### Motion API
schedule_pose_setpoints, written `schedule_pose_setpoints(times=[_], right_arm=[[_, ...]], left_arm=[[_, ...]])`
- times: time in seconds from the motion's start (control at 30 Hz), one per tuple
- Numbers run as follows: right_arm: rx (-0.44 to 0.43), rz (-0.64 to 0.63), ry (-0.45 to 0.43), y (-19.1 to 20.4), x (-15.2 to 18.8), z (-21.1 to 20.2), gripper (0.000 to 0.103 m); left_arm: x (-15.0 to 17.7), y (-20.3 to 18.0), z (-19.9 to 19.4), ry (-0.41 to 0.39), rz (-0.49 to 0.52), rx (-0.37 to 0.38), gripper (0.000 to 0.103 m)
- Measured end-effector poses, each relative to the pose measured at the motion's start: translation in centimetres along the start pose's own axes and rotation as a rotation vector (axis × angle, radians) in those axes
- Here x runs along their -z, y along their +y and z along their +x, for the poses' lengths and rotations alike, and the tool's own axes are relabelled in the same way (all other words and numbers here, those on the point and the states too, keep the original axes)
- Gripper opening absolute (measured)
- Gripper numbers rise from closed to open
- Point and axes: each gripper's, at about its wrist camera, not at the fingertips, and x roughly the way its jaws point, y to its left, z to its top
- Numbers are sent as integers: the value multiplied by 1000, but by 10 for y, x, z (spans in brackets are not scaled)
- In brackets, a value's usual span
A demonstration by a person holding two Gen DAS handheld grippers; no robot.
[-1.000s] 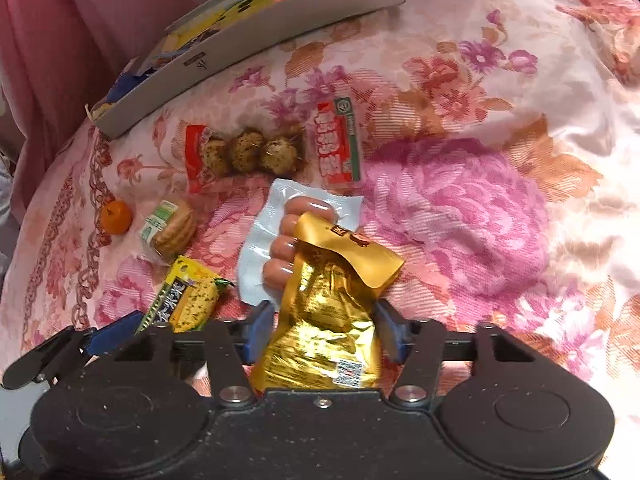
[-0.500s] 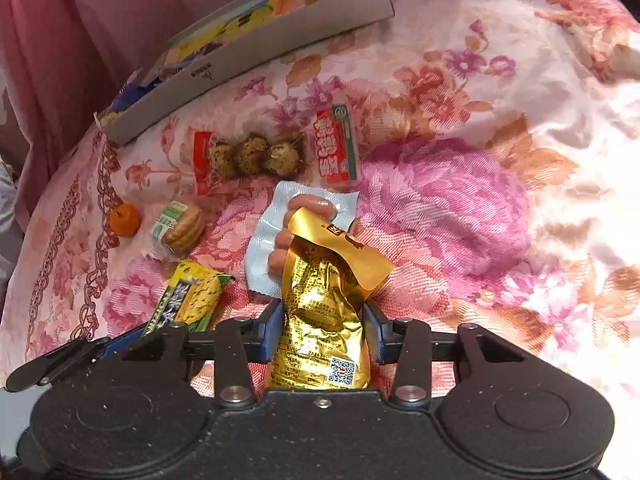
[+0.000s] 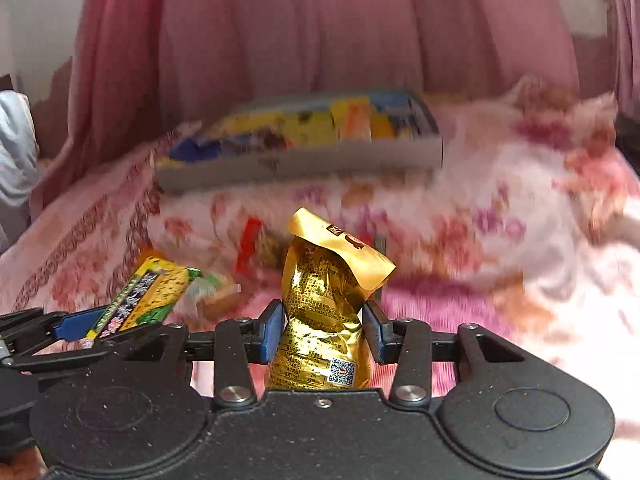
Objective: Organize snacks
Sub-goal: 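Carry both snacks over the grey tray and open both tools inside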
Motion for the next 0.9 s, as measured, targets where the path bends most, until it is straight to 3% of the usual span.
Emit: schedule_pose_setpoints(times=[0.2,0.37,0.5,0.7,0.9], right_arm=[[10,-76,-238,6,-23,-4,45],[8,-104,-374,5,-42,15,45],[28,-99,-454,6,-63,40,45],[-22,-119,-537,10,-97,75,45],[-40,-152,-585,25,-118,111,45]], left_arm=[[-32,21,-5,-78,-115,-40,52],[-70,31,11,-127,-107,-90,52],[-111,39,38,-169,-120,-131,52],[-170,44,90,-224,-142,-213,52],[-191,48,138,-204,-165,-239,52]])
